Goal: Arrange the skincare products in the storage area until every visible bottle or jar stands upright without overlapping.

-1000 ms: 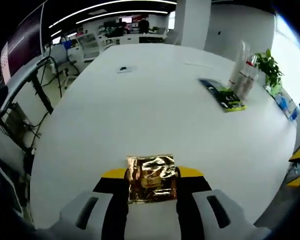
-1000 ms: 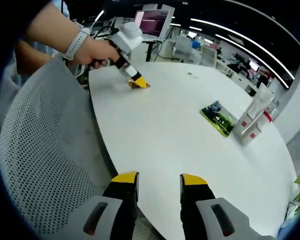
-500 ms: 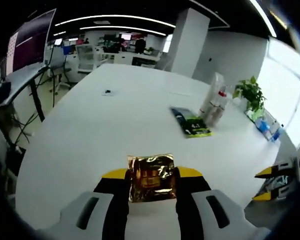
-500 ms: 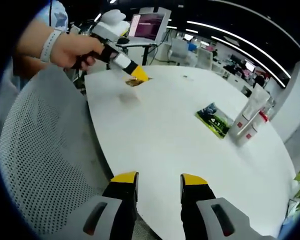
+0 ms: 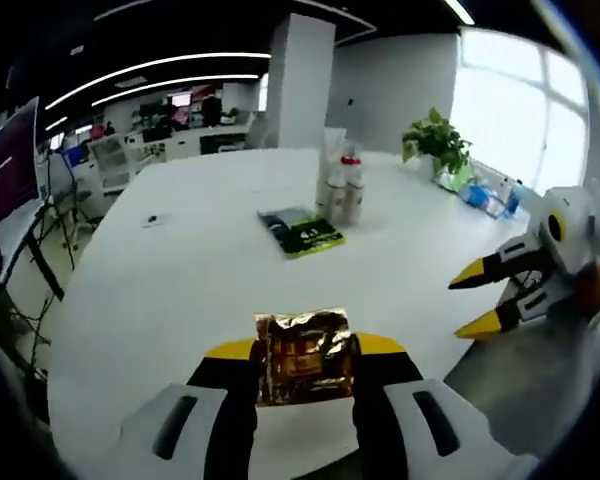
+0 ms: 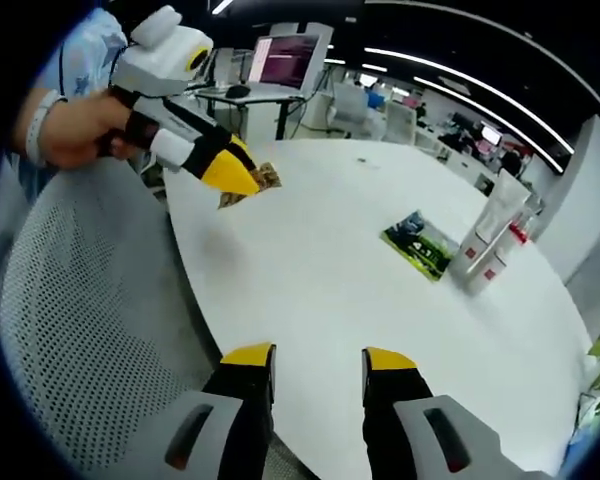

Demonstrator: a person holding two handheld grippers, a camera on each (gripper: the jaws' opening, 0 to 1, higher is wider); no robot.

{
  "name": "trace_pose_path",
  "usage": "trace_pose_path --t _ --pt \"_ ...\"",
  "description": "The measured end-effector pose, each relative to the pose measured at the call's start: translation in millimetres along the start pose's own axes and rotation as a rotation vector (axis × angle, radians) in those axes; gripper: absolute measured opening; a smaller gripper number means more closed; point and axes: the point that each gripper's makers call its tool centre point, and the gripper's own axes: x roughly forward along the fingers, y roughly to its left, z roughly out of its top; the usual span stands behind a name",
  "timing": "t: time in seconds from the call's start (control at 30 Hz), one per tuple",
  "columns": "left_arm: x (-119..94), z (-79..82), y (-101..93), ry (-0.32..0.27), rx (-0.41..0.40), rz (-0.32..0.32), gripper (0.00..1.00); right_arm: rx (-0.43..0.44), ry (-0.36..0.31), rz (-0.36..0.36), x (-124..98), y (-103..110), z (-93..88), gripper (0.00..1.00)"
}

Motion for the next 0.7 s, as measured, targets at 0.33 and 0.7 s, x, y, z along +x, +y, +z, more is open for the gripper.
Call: trace_pose_path --t 0.33,0.7 --pt "-8 0.2 -32.9 -0.028 0.181 -0.076 0.33 0.324 -0.156 0.132 -18 13 39.2 0.36" --pt "-10 4.2 -36.1 -0.045 0.218 -0.083 0.33 0.929 -0.456 0.463 -24 15 93.5 0.37"
